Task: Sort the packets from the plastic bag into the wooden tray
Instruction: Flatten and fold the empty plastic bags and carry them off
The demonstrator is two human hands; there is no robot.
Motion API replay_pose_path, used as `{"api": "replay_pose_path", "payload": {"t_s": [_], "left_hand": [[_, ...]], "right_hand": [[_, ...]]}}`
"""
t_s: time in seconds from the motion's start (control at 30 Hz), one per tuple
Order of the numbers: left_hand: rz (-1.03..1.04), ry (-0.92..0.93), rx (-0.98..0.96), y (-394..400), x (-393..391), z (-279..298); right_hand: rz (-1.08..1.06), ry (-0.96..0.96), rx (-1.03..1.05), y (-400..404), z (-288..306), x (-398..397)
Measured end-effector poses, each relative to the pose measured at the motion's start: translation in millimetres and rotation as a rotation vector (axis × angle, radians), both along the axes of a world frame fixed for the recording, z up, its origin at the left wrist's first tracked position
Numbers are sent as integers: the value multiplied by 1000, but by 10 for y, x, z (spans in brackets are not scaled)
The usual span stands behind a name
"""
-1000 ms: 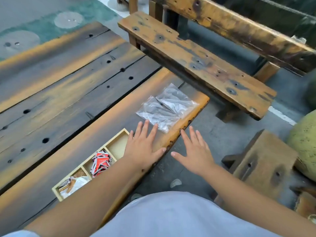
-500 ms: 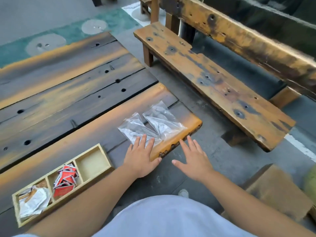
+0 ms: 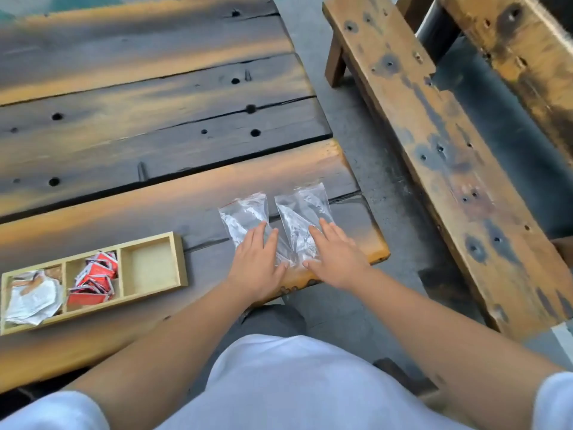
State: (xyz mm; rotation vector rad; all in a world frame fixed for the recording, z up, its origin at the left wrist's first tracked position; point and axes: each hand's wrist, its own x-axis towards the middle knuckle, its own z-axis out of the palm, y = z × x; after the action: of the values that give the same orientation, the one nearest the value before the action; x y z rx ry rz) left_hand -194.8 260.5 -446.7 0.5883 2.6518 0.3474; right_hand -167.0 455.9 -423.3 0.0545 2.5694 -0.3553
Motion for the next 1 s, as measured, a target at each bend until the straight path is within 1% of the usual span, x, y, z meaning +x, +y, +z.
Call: {"api": "replay_pose_path", "payload": {"t_s": [0.13, 0.23, 0.33, 0.4, 0.47, 0.53, 0.63, 0.7, 0.87, 1.0], "left_hand": [[-32, -37, -16, 214, -230, -155], [-91, -91, -98, 363, -375, -300], [-88, -169, -195, 462, -468, -419], [-94, -179, -259, 510, -490, -473], [-98, -177, -283, 558, -495, -496], [-55, -160, -262, 599, -459, -459], [55, -84, -199, 695, -390, -372], [93, -54, -236, 818, -348, -325], [252, -102, -364, 1117, -272, -260], [357, -164, -390, 1293, -213, -296]], "right_hand": [[105, -29, 53, 108, -145, -348], [209, -78, 120, 216, -206, -581], [281, -127, 175, 340, -315, -793], [310, -177, 198, 424, -411, -895], [352, -207, 206, 498, -479, -981], [400, -154, 206, 552, -506, -1053], [419, -52, 131, 635, -498, -1211], [450, -37, 106, 665, -501, -1328], [470, -50, 104, 698, -516, -1620], [531, 55, 104, 750, -554, -1758]]}}
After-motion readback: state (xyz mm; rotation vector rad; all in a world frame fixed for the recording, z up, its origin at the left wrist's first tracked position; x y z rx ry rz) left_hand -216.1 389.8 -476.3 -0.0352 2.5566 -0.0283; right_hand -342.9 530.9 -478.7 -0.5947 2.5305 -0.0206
